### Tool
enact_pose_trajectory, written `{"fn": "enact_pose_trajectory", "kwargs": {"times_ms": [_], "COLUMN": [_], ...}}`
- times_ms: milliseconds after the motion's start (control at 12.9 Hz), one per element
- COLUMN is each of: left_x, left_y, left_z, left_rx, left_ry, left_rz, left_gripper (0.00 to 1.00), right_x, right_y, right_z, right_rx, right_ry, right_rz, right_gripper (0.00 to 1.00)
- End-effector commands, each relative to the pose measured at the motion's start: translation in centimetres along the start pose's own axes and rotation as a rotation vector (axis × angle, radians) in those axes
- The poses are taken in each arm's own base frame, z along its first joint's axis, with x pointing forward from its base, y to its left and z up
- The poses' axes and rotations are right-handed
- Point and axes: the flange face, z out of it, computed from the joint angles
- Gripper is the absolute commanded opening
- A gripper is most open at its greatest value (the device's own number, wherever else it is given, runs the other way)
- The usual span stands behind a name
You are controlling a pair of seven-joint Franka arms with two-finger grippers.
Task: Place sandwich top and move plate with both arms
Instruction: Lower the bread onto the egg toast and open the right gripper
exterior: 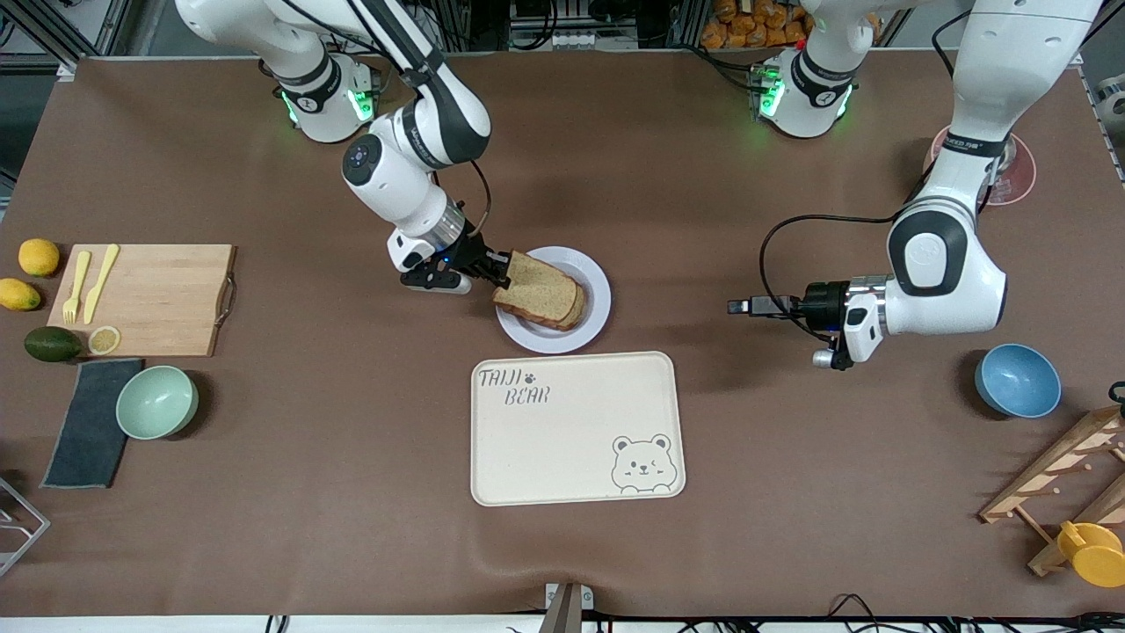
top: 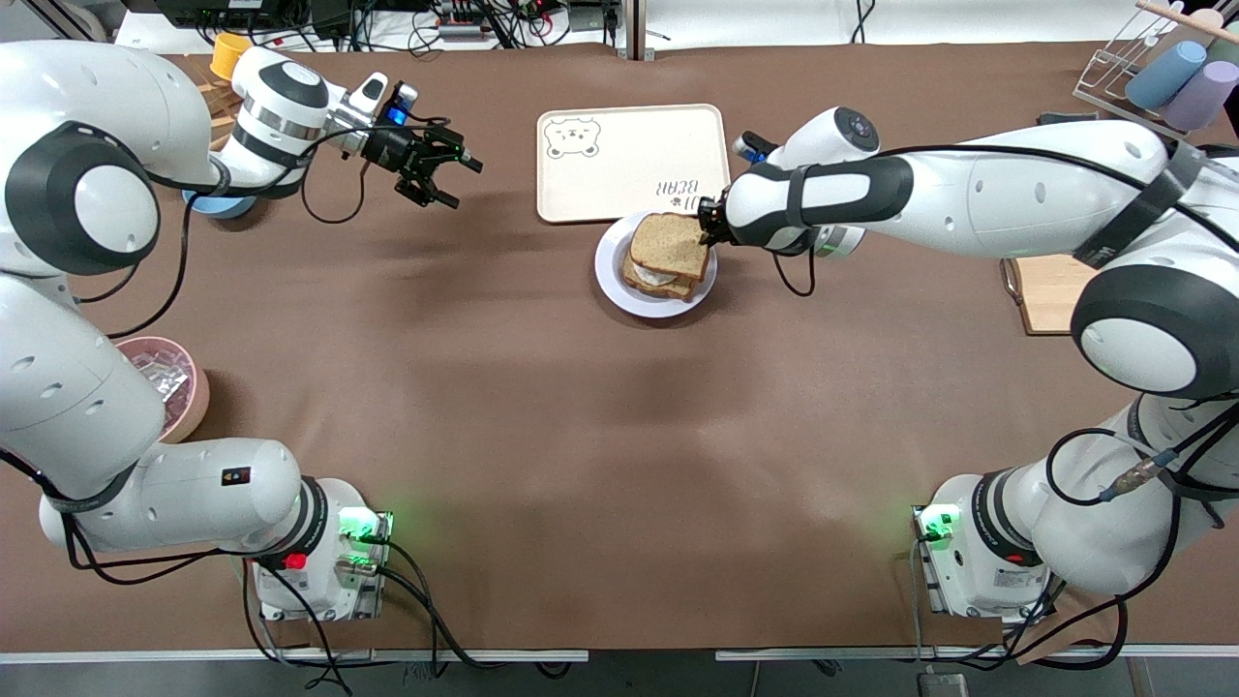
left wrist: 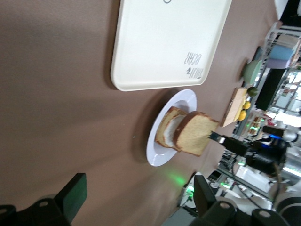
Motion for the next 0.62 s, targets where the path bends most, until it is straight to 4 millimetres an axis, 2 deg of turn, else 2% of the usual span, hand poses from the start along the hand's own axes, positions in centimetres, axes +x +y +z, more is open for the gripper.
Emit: {"fn": "enact_pose_trajectory", "kwargs": {"times_ms": [0, 233, 310, 388, 542], "left_x": [-0.8, -1.3, -1.5, -1.7, -1.7], "left_y": [0.1, -0.1, -0.6, -0.9, -1.9], "left_z": [0.6, 2.2, 2.6, 2.8, 3.4], "left_rx": [-0.038, -0.046, -0.059, -0.064, -0.067], "left_ry": [0.012, -0.013, -0.015, -0.016, -0.028], "left_rz": [-0.004, -0.007, -0.013, -0.008, -0.022], "left_gripper": [1.0, 1.0, 1.0, 1.0, 1.0], "right_x": [-0.9, -0.9, -0.8, -0.8, -1.4], "right_y": [-0.3, -0.3, -0.3, -0.3, -0.8], "right_z": [0.7, 0.8, 0.8, 0.8, 0.9], "right_rx": [0.01, 0.012, 0.013, 0.013, 0.021], "right_ry": [0.015, 0.013, 0.013, 0.013, 0.008], "right_rz": [0.006, 0.014, 0.017, 0.021, 0.031], "right_gripper": [0.0, 0.01, 0.09, 0.24, 0.77]}}
